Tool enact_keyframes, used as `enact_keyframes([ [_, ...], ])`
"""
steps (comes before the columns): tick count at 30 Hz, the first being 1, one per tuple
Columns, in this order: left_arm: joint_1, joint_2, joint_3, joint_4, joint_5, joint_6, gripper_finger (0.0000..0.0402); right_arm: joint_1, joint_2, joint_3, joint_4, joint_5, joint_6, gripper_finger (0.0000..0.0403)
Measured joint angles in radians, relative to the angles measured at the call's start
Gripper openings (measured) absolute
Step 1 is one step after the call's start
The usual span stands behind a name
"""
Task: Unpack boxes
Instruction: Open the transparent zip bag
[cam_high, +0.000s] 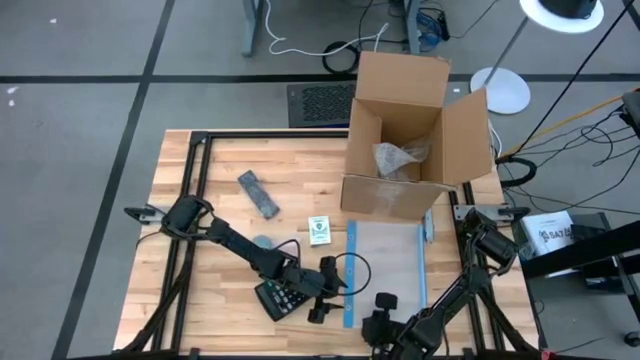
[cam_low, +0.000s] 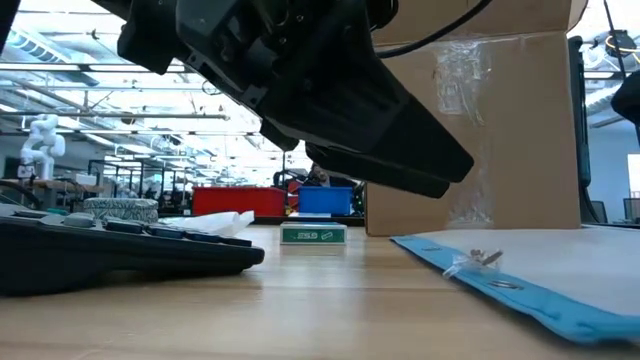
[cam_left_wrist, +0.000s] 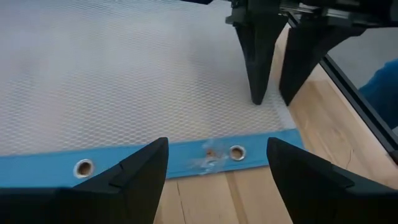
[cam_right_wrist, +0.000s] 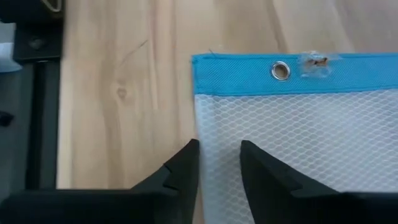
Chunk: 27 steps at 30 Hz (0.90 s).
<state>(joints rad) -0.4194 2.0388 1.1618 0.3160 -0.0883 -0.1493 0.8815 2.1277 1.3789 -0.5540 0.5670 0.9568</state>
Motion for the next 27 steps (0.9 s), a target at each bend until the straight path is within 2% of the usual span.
enact_keyframes([
  [3, -0.002, 0.0, 0.0, 0.008, 0.019, -0.025, 0.0276, -0.002, 0.002, -0.002, 0.019, 0.026, 0.002, 0.0071],
  [6, -0.009, 0.0, 0.01, 0.039, 0.088, -0.064, 0.0276, -0.005, 0.007, -0.006, 0.109, 0.095, -0.022, 0.004],
  [10, -0.025, 0.0, 0.048, 0.045, 0.099, -0.024, 0.0276, -0.027, 0.008, -0.005, 0.226, 0.177, -0.065, 0.003],
  [17, -0.028, 0.0, 0.099, 0.019, 0.106, 0.0, 0.0276, -0.051, -0.003, -0.004, 0.293, 0.189, -0.116, 0.006],
  [24, -0.049, 0.0, 0.112, 0.005, 0.114, 0.0, 0.0276, 0.0, -0.075, -0.003, 0.302, 0.246, -0.109, 0.0096],
  [27, -0.054, 0.0, 0.112, 0.005, 0.113, 0.0, 0.0276, 0.029, -0.096, -0.002, 0.246, 0.239, -0.087, 0.0108],
])
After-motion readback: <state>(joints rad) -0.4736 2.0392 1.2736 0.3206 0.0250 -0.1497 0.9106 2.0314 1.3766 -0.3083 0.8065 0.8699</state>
